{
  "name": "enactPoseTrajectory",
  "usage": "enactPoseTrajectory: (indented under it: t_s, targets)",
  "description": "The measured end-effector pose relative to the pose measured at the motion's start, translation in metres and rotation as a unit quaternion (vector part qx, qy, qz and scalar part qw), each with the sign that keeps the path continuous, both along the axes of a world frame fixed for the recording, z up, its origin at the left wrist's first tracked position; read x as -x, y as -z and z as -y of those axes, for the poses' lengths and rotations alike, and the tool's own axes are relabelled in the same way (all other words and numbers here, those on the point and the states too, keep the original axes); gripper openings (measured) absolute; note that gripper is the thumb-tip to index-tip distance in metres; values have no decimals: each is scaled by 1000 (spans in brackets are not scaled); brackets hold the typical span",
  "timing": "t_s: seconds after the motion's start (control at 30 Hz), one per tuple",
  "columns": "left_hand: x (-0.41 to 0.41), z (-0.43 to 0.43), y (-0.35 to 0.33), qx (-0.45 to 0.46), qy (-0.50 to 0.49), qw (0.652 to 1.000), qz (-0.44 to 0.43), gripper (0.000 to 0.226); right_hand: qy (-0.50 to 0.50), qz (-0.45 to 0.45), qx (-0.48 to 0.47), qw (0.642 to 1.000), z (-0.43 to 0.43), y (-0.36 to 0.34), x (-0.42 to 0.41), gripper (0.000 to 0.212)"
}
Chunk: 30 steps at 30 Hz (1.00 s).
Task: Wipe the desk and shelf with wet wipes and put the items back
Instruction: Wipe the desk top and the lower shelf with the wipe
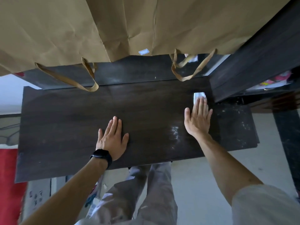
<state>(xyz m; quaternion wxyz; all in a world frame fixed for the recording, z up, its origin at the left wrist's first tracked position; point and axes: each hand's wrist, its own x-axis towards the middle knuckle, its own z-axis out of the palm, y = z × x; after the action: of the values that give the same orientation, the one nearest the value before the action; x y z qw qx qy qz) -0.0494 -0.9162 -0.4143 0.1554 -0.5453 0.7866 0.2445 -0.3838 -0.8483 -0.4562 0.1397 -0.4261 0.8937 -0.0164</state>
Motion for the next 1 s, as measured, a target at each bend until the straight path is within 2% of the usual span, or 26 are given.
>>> enactPoseTrajectory:
  t_s: [0.1, 0.17, 0.23, 0.33, 0.4, 0.43, 0.5, 0.6, 0.67, 0.7, 0.87, 0.93, 1.0]
  targets:
    - [3, -9, 4, 9, -20, 1000, -5, 69, -167, 13, -15, 986, -48, -6, -39, 67]
    - [6, -21, 3, 18, -38, 999, -16, 67, -212, 31, -9, 977, -79, -11, -38, 65]
    - [10, -36, 4, 24, -39, 999, -21, 66, -177, 35, 14, 984, -70, -10, -11, 64]
    - [16, -62, 8, 23, -44, 999, -20, 65, -90, 33, 54, 994, -11, -4, 17, 67]
    - [19, -79, 12, 29, -61, 998, -15, 66, -91, 34, 46, 994, 19, 1, 11, 71]
    - [21, -87, 12, 30, -70, 997, -10, 66, -127, 24, 42, 991, 21, 2, 2, 72]
    - [26, -104, 11, 20, -89, 996, 1, 66, -245, 6, 45, 968, -3, 3, -20, 72]
    - [39, -122, 6, 16, -135, 991, 3, 65, -421, 20, 31, 906, -70, -2, -27, 70]
    - [52, -130, 3, 12, -167, 986, -7, 65, -482, 37, 19, 875, -78, -4, -6, 68]
    - [57, -134, 2, 11, -180, 984, -9, 65, -482, 39, 17, 875, -71, -5, 4, 68]
    - [78, -146, 1, 18, -248, 968, -15, 63, -381, -6, 10, 925, 13, -3, 3, 70]
    - [81, -148, 0, 18, -256, 966, -12, 62, -415, -6, 11, 910, 17, 0, -17, 70]
    - [81, -154, -2, 11, -250, 968, -1, 62, -504, 15, 16, 863, -13, 2, -34, 70]
